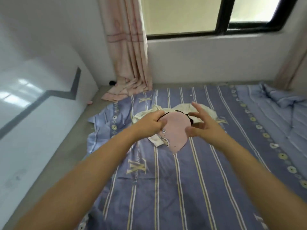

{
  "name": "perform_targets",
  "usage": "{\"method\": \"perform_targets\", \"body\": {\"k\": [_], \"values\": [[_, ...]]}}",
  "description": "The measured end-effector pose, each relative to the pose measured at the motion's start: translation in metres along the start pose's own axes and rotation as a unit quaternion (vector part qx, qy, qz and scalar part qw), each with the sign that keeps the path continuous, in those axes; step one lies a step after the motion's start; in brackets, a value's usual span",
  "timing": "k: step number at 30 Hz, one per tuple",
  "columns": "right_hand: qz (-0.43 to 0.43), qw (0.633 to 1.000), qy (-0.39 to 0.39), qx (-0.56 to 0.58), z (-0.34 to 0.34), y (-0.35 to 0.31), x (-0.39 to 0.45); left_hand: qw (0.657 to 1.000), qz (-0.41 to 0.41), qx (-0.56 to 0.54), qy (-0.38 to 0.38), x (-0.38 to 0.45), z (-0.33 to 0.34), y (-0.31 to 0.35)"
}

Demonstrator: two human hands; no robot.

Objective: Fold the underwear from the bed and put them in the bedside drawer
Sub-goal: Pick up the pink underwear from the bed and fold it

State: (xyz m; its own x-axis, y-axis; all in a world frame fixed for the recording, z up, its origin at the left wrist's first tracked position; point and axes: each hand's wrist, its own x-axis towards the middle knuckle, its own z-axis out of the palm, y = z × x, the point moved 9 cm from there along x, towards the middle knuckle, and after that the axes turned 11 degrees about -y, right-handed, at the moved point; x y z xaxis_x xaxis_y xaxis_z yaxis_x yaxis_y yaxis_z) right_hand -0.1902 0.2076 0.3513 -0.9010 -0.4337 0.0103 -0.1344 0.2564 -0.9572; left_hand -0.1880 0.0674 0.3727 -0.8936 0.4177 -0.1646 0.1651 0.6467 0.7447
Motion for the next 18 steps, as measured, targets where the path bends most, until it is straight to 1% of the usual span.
{"method": "perform_targets", "body": {"k": [1, 3, 5, 7, 9, 11, 13, 15, 16, 17, 18], "values": [[-0.022, 0.999, -0.014, -0.025, -0.001, -0.018, 0.001, 1.0, 0.012, 0.009, -0.001, -0.005, -0.009, 0.011], [-0.05, 0.995, -0.003, -0.087, -0.004, -0.05, 0.001, 0.999, 0.041, 0.013, 0.022, -0.015, -0.03, 0.034], [-0.063, 0.99, 0.018, -0.121, -0.007, -0.073, 0.0, 0.994, 0.078, 0.053, 0.059, -0.025, -0.047, 0.056], [-0.068, 0.987, 0.009, -0.146, -0.004, -0.085, 0.0, 0.983, 0.112, 0.102, 0.101, -0.032, -0.06, 0.071], [-0.068, 0.981, 0.008, -0.183, -0.006, -0.096, -0.002, 0.974, 0.134, 0.135, 0.126, -0.039, -0.071, 0.083], [-0.065, 0.958, 0.006, -0.281, -0.007, -0.106, -0.002, 0.963, 0.151, 0.173, 0.137, -0.044, -0.081, 0.093], [-0.075, 0.915, 0.035, -0.395, -0.011, -0.119, -0.005, 0.951, 0.163, 0.214, 0.152, -0.05, -0.093, 0.1], [-0.085, 0.882, 0.074, -0.458, -0.014, -0.129, -0.012, 0.934, 0.156, 0.273, 0.169, -0.054, -0.1, 0.103], [-0.081, 0.865, 0.073, -0.489, -0.013, -0.132, -0.013, 0.924, 0.147, 0.305, 0.176, -0.055, -0.102, 0.103], [-0.079, 0.86, 0.058, -0.501, -0.014, -0.132, -0.014, 0.915, 0.137, 0.334, 0.181, -0.055, -0.104, 0.102], [-0.073, 0.871, 0.033, -0.485, -0.015, -0.128, -0.015, 0.906, 0.128, 0.359, 0.184, -0.055, -0.105, 0.099]]}}
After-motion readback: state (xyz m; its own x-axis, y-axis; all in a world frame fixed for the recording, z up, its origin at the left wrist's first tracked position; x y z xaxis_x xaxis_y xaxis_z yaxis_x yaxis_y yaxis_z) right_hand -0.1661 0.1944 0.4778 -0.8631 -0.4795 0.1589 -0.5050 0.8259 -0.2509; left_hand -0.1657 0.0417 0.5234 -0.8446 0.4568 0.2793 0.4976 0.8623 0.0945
